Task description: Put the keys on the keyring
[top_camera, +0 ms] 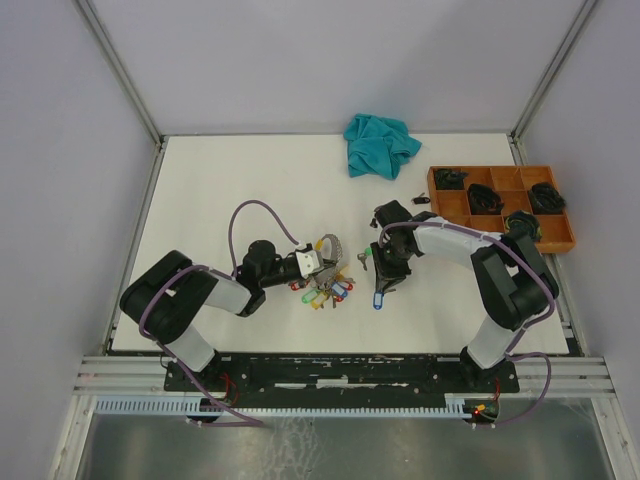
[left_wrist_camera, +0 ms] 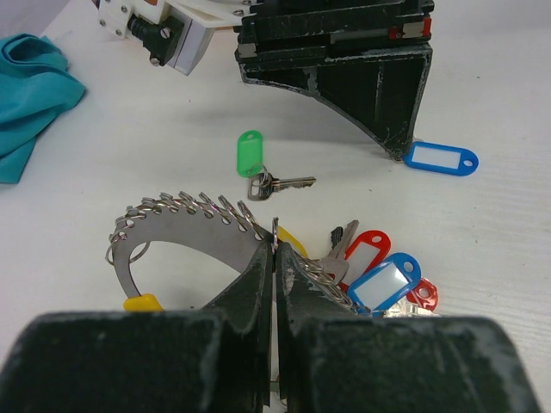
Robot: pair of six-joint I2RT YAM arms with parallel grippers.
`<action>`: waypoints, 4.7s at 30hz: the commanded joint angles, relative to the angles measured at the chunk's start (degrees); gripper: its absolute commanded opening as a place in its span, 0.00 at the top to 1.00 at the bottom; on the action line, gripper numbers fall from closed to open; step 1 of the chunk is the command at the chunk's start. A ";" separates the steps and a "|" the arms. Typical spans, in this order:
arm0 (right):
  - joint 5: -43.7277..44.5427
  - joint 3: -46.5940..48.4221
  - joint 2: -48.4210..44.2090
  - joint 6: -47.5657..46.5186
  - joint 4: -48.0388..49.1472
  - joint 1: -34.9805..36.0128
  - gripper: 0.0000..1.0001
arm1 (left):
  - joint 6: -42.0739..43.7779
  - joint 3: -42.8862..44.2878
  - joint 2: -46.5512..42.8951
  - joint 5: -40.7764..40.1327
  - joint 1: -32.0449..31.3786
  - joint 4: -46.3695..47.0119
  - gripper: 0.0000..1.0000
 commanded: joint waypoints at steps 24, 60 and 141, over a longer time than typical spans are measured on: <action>-2.90 -0.13 -0.07 -0.62 2.45 -0.47 0.86 | -0.70 0.21 -1.50 1.01 -0.30 3.41 0.97; -19.14 -7.96 -24.20 -27.16 27.20 -0.58 0.99 | -0.72 -1.24 -2.39 3.35 -0.30 6.11 0.97; -25.18 -22.91 -25.77 -75.54 41.85 10.73 0.99 | 9.35 -2.08 0.55 17.57 0.92 5.52 0.97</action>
